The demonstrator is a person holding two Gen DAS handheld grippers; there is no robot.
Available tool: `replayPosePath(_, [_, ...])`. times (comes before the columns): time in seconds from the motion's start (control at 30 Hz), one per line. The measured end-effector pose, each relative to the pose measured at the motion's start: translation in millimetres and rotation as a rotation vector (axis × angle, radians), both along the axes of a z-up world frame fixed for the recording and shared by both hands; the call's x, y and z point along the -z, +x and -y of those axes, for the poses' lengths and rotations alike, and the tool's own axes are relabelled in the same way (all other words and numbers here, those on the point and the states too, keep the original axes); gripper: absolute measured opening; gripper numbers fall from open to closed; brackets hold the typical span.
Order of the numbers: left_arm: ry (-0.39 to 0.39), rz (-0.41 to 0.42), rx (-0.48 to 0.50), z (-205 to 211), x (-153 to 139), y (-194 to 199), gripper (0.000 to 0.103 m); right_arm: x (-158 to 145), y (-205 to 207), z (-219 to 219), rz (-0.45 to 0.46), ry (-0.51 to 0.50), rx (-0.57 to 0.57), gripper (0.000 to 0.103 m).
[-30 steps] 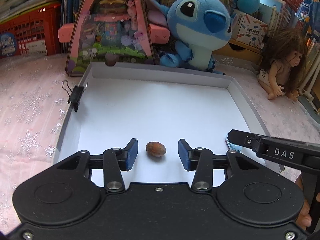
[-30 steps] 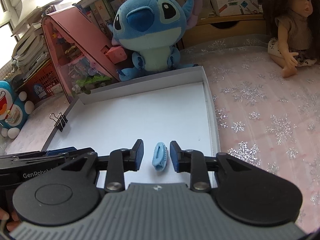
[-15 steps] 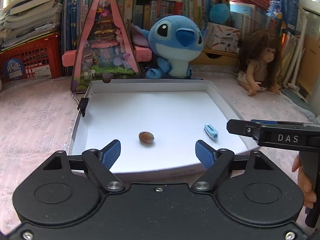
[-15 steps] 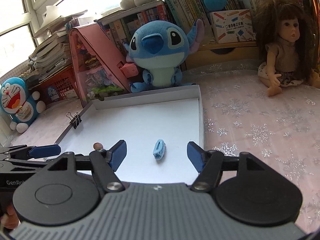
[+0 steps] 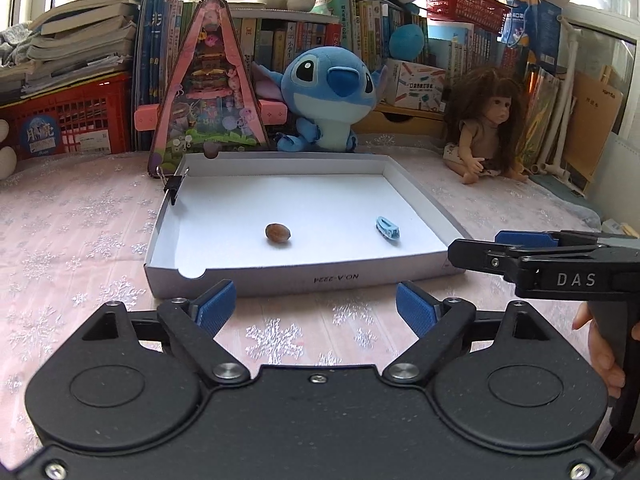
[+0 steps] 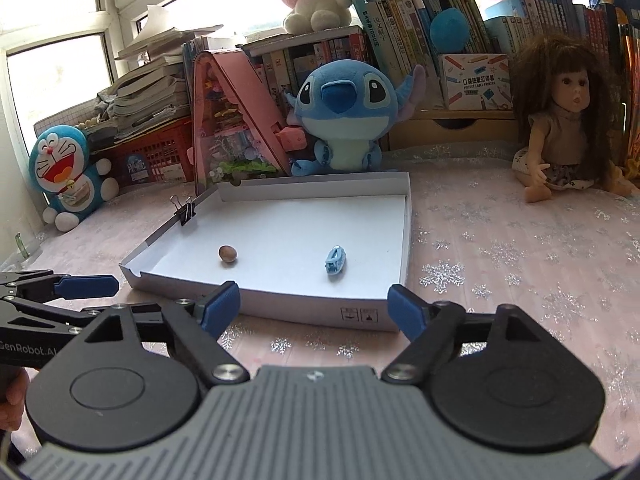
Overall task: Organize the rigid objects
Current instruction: 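Withdraw both tools from the tray back toward the remaining objects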
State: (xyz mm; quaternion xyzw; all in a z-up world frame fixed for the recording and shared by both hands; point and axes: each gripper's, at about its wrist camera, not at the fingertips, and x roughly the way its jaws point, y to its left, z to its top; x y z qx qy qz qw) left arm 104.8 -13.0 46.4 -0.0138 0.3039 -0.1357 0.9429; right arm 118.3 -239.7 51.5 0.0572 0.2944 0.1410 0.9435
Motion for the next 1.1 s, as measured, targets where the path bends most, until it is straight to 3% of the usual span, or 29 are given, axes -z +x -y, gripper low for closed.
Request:
replayPosePath(0.37, [-0.007, 0.011, -0.002, -10.7, 11.9, -31.9, 0.088, 11.2, -40.4, -7.8, 0.058, -0.082, -0.019, 0.094])
replayPosePath(0.63, [0.052, 0.048, 0.008, -14.6, 19.1, -49.6, 0.087, 21.6, -59.4, -16.9, 0.106, -0.171, -0.039, 0.094])
replayPosePath(0.8, [0.047, 0.043, -0.015, -18.6, 24.9, -56.5, 0.087, 27.8, -69.7, -19.8, 0.121, -0.202, -0.053, 0.094])
replayPosePath(1.1, [0.084, 0.078, -0.065, -27.3, 32.0, -71.4, 0.083, 37.2, -82.3, -8.4, 0.108, -0.178, -0.015, 0.088])
